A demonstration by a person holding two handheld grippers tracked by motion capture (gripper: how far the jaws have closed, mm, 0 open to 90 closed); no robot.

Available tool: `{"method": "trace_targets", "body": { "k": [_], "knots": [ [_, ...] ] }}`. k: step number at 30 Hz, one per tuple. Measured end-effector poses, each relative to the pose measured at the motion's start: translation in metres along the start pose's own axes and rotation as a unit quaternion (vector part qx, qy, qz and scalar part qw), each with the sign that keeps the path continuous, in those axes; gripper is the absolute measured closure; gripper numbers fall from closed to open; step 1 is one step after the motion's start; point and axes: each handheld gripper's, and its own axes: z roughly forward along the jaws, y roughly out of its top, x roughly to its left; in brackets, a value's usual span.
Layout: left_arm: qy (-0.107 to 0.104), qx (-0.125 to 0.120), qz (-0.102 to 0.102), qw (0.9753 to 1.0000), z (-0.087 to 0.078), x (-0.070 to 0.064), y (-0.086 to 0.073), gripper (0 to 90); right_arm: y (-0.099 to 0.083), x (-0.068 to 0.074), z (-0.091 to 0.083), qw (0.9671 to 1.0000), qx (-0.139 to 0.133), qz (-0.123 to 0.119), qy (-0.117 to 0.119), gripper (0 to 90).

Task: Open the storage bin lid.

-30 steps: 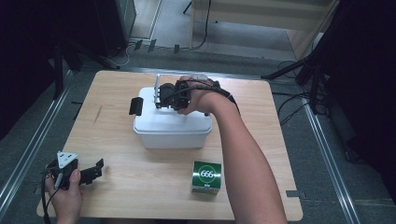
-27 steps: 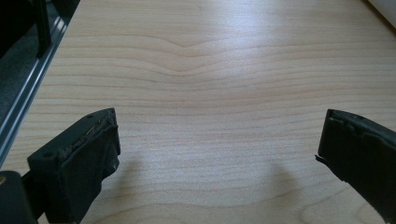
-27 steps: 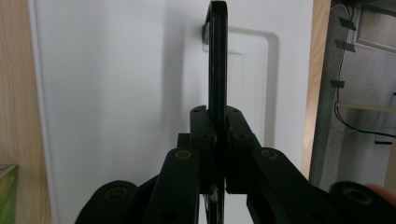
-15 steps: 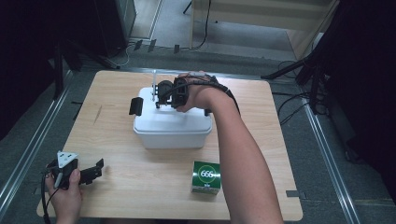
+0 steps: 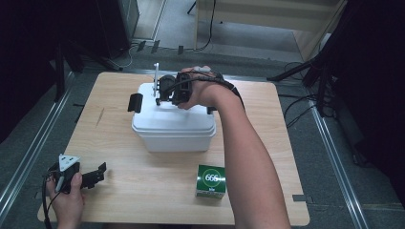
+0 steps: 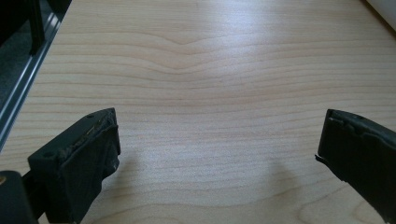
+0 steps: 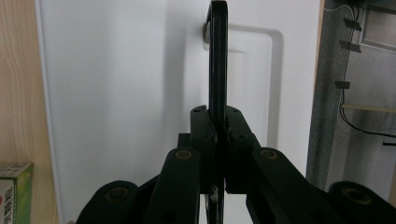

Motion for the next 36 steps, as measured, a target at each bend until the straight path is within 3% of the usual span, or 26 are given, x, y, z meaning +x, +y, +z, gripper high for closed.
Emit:
{"method": "trace_targets", "body": {
  "k": [8, 16, 22, 25, 31, 33, 36],
  "knots": [
    [0.002, -0.001, 0.002, 1.0, 0.0, 0.0, 0.0, 0.0, -0.019, -0.003, -0.019, 0.9998, 0.007, 0.016, -0.014, 85.1],
    [0.004, -0.005, 0.004, 1.0, -0.001, -0.001, 0.0, 0.0, -0.052, -0.003, -0.032, 0.9993, 0.011, 0.026, -0.024, 85.0],
    [0.022, -0.053, -0.019, 0.9982, -0.007, 0.002, -0.003, 0.0, -0.078, -0.001, -0.042, 0.9984, 0.013, 0.048, -0.029, 85.1],
    [0.023, -0.058, -0.022, 0.9978, -0.007, 0.003, -0.003, 0.0, -0.098, 0.002, -0.047, 0.9977, 0.012, 0.058, -0.032, 85.1],
    [0.039, -0.065, -0.004, 0.9971, -0.006, 0.002, -0.001, 0.0, -0.128, 0.007, -0.051, 0.996, 0.019, 0.082, -0.03, 85.1],
    [0.048, -0.073, -0.005, 0.9961, -0.006, 0.004, 0.0, 0.0, -0.132, 0.008, -0.051, 0.9956, 0.02, 0.087, -0.029, 85.1],
    [0.044, -0.075, -0.012, 0.9961, -0.006, 0.008, 0.0, 0.0, -0.145, 0.011, -0.052, 0.9949, 0.024, 0.094, -0.026, 85.1]
  ]
}}
